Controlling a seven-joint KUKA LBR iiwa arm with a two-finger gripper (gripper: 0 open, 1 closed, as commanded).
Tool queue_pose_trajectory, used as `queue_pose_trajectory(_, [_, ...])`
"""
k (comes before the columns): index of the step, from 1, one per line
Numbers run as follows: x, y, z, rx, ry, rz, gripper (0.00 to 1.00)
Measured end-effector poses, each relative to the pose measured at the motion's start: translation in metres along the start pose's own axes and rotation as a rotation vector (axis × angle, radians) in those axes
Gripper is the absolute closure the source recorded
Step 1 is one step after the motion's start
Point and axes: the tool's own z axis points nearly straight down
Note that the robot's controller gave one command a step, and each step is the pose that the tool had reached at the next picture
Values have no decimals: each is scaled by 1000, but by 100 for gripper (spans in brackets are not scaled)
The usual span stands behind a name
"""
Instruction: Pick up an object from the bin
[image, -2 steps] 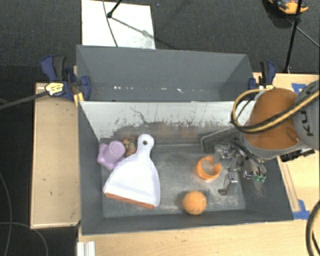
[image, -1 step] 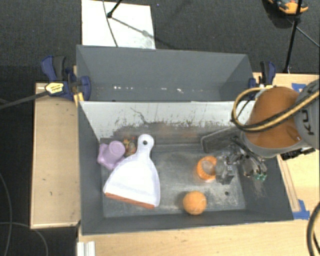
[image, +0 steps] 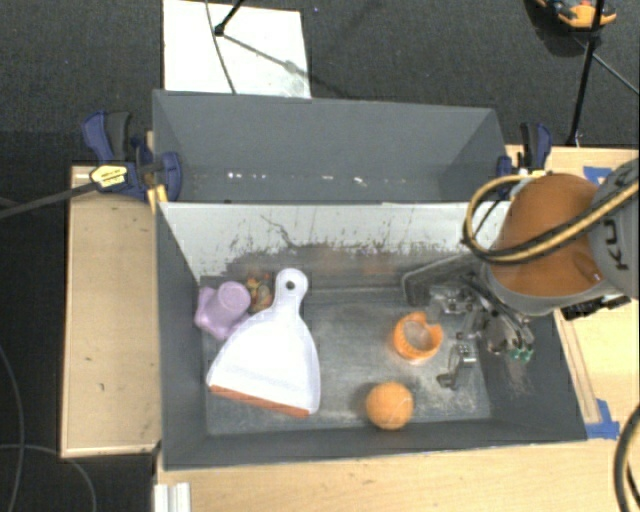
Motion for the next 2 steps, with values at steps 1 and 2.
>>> queue_pose_trajectory(1, [0, 0, 0, 0, 0, -1, 0])
queue_pose_trajectory(2, [-3, -9, 43, 0, 2, 366, 100])
